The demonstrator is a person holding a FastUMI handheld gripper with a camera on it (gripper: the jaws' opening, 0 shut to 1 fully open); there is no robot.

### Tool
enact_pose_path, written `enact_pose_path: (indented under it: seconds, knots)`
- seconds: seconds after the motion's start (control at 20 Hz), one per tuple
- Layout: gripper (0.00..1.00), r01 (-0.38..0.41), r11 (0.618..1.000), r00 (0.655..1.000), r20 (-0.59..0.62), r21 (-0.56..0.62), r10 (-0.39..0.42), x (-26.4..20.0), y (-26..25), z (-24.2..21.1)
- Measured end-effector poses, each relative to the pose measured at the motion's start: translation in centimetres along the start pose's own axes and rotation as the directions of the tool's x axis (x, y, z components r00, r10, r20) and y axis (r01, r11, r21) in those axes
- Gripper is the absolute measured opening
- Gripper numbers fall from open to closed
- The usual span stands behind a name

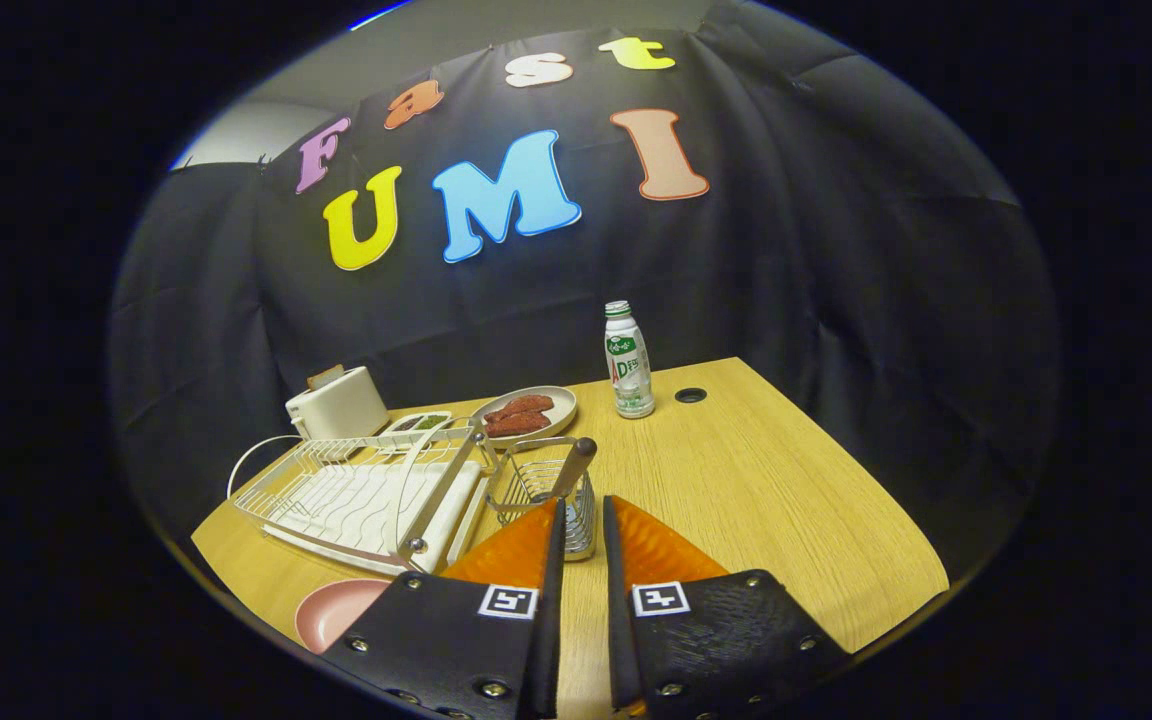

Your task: Take the plate from the dish rack, then take the spoon from the basket and place it into the plate.

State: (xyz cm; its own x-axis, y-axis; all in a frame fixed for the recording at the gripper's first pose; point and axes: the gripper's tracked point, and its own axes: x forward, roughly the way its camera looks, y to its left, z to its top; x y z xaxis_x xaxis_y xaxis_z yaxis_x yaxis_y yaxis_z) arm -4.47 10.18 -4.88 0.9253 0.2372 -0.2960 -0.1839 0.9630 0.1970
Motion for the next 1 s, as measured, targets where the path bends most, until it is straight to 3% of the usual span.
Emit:
enact_pose_path:
  seconds: [0.1, 0.2, 0.55, 1.0]
  knots:
    - [0.20, -0.021, 1.000, 0.999, 0.026, -0.011, 0.021, 0.8, 0.0, 0.6]
    - [0.30, -0.072, 0.997, 0.997, 0.038, -0.004, 0.072, 2.0, 0.7, 0.6]
    - [0.30, -0.125, 0.992, 0.988, 0.087, -0.015, 0.126, 4.7, 1.3, 2.0]
    - [0.30, -0.083, 0.996, 0.984, 0.153, -0.026, 0.086, 6.5, 1.1, 3.1]
